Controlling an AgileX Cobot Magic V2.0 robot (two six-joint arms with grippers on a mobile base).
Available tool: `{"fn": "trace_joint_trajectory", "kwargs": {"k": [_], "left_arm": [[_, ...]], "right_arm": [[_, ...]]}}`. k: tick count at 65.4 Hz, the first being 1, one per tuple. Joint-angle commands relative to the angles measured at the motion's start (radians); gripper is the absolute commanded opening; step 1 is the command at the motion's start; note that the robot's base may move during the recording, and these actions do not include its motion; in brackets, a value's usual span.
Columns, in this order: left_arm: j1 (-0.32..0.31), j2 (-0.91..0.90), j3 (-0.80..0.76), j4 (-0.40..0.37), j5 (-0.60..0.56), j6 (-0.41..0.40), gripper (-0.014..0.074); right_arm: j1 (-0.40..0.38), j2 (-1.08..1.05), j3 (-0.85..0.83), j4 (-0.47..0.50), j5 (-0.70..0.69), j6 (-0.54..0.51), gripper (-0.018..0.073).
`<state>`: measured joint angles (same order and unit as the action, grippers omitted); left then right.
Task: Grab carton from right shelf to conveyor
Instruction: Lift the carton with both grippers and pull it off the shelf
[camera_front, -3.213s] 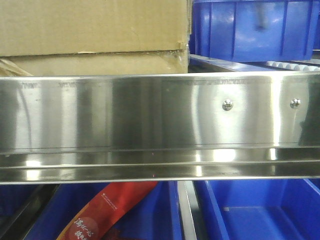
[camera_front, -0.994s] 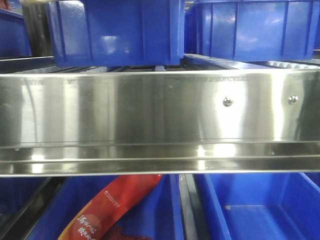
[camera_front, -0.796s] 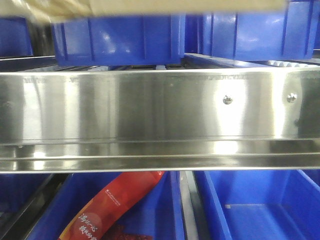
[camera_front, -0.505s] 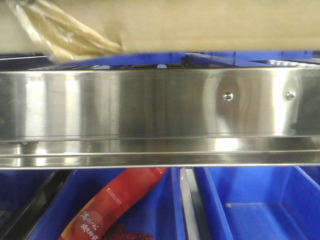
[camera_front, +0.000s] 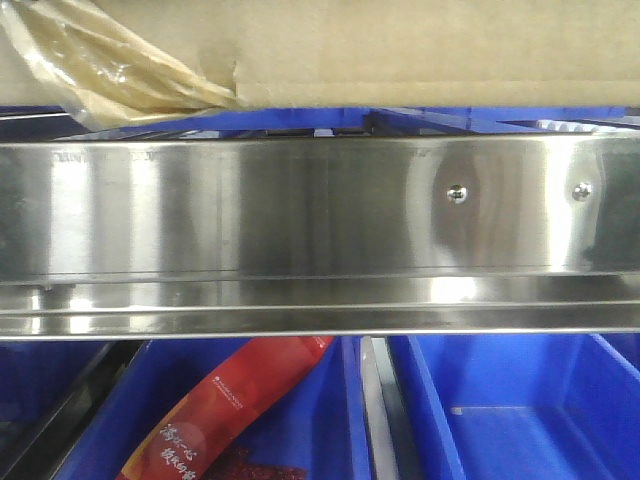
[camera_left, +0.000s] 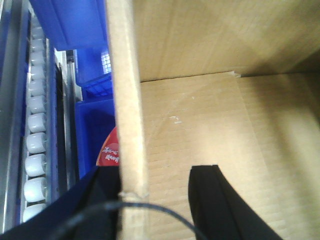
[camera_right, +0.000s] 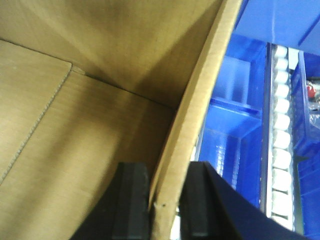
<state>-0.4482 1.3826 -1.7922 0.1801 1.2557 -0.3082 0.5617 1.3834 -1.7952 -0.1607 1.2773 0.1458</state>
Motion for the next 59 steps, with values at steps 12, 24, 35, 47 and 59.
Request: {"fn": "trace_joint_trajectory", "kwargs": {"k": [12, 24, 35, 47, 59], "left_arm": [[-0.017, -0.022, -0.007, -0.060, -0.035, 0.034, -0.0017], [-0.017, -0.022, -0.007, -0.059, -0.035, 0.034, -0.0017], [-0.017, -0.022, -0.007, -0.057, -0.035, 0.034, -0.0017], [-0.017, -0.022, -0.007, -0.057, -0.035, 0.034, -0.0017], [-0.017, -0.022, -0.007, -0.057, -0.035, 0.034, -0.0017]], "right_arm": [[-0.003, -0.007, 0.002, 0.001, -0.056, -0.026, -0.0058], [-0.003, -0.007, 0.002, 0.001, -0.060, -0.026, -0.0058], [-0.003, -0.007, 0.002, 0.001, -0.065, -0.026, -0.0058], [-0.003, -0.007, 0.002, 0.001, -0.065, -0.026, -0.0058], [-0.003, -0.007, 0.002, 0.001, -0.072, -0.026, -0.0058]]}}
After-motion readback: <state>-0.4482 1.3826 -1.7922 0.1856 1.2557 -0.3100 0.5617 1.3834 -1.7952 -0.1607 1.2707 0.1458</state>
